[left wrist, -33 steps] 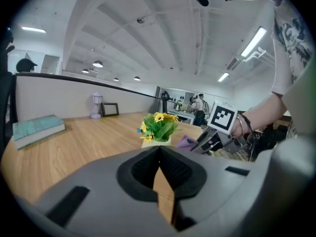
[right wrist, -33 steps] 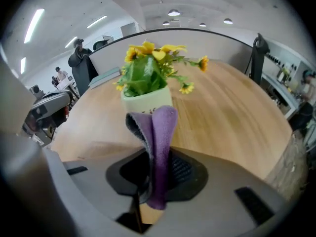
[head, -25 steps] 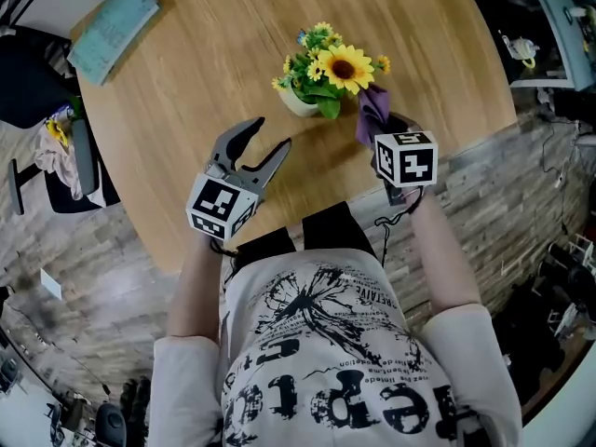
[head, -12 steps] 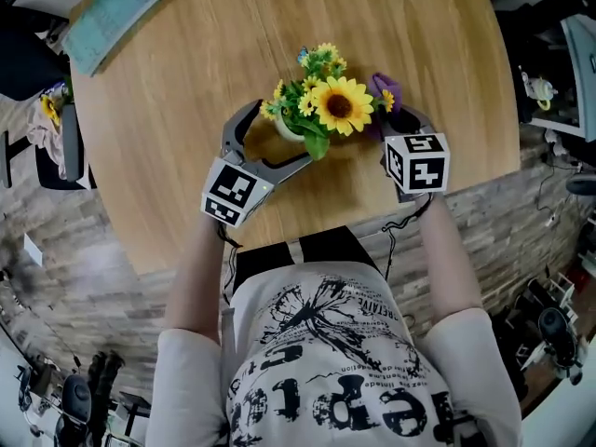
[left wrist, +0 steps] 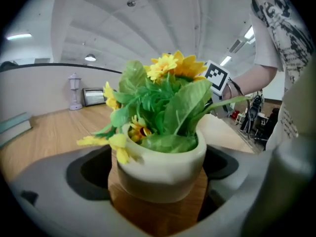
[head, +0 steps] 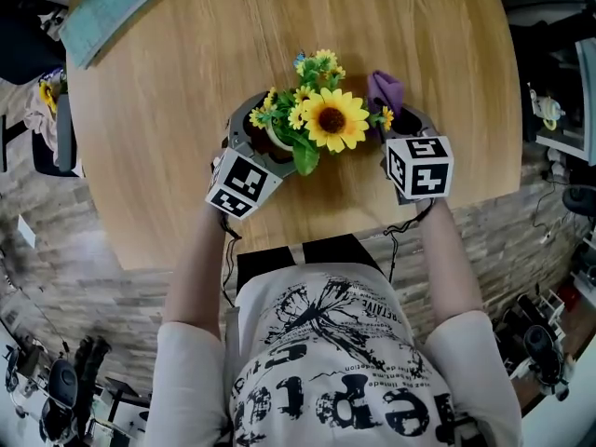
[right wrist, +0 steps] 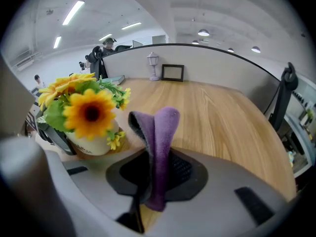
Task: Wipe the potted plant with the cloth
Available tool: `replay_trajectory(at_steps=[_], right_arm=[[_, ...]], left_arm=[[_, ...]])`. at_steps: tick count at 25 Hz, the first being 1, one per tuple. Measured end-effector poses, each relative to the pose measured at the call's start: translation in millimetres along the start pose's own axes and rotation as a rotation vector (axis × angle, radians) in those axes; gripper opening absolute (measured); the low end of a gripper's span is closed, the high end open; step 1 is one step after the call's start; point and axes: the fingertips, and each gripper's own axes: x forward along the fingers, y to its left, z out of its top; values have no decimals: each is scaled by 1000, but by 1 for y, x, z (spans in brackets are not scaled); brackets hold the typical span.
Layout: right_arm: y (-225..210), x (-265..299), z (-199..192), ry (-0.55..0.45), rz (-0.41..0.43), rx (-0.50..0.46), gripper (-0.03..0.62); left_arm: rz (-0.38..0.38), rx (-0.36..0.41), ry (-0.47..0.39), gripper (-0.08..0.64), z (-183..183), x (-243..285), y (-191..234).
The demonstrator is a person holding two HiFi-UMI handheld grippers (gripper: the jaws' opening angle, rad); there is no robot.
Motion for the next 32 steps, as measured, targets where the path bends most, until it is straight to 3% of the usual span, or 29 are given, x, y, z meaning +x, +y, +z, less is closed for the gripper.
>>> replay_trajectory(at_steps=[5, 20, 27, 32], right_arm=[[-1, 2, 0, -1, 19, -20, 81], [3, 9, 1, -2, 51, -58, 81], [20, -13, 19, -31, 97, -70, 80], [59, -20, 48, -102, 208, -76, 80]], left_arm=[[32, 47, 19, 558, 0, 7, 1], [38, 30, 3, 529, 4, 6, -2], [68, -46, -70, 529, 60, -23, -2], [119, -93, -93, 529, 89, -52, 21]])
